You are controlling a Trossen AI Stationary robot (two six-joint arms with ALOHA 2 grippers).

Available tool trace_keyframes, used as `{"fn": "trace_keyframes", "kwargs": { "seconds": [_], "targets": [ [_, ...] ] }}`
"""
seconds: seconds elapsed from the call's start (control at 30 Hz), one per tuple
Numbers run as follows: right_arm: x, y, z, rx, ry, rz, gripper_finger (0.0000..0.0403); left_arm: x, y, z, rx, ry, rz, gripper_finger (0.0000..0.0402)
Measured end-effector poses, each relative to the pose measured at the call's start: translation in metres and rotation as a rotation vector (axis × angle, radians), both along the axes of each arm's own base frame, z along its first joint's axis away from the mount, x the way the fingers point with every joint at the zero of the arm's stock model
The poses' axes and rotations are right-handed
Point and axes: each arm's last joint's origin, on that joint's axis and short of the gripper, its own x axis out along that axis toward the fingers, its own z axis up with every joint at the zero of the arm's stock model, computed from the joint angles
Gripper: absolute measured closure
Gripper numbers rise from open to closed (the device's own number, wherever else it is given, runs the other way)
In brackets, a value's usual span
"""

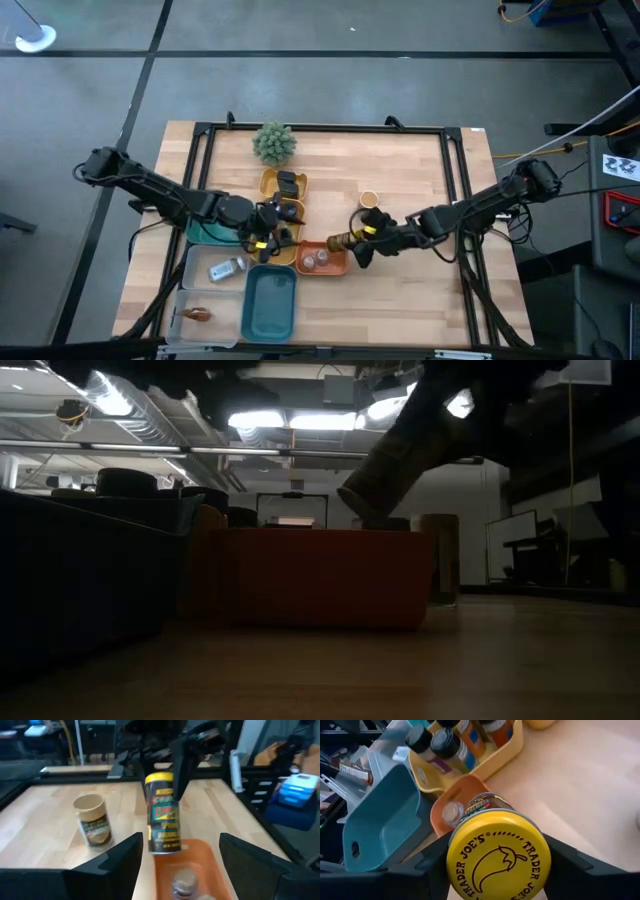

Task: Sort spices by type
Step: Put the yellow seasoning bottle into the green bin

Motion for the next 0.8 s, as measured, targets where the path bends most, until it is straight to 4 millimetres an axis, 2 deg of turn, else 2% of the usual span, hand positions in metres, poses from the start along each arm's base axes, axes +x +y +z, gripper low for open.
{"fn": "trace_keyframes", "kwargs": {
  "seconds": [0.13,0.33,0.6,0.8],
  "targets": [
    [0.006,-0.008,0.003,-0.035,-0.041,0.011,0.0154,0.01,0.005,-0.008,-0.022,0.005,0.032,0.015],
    [0.016,-0.013,0.008,-0.081,-0.121,0.037,0.0171,0.021,0.013,-0.015,-0.068,-0.013,0.078,0.015],
    [0.022,-0.013,0.015,-0.141,-0.212,0.084,0.0152,0.034,0.019,-0.012,-0.099,-0.009,0.056,0.015],
    [0.023,-0.013,0.018,-0.158,-0.242,0.085,0.0172,0.047,0.019,-0.007,-0.106,-0.014,0.014,0.015]
  ]
}}
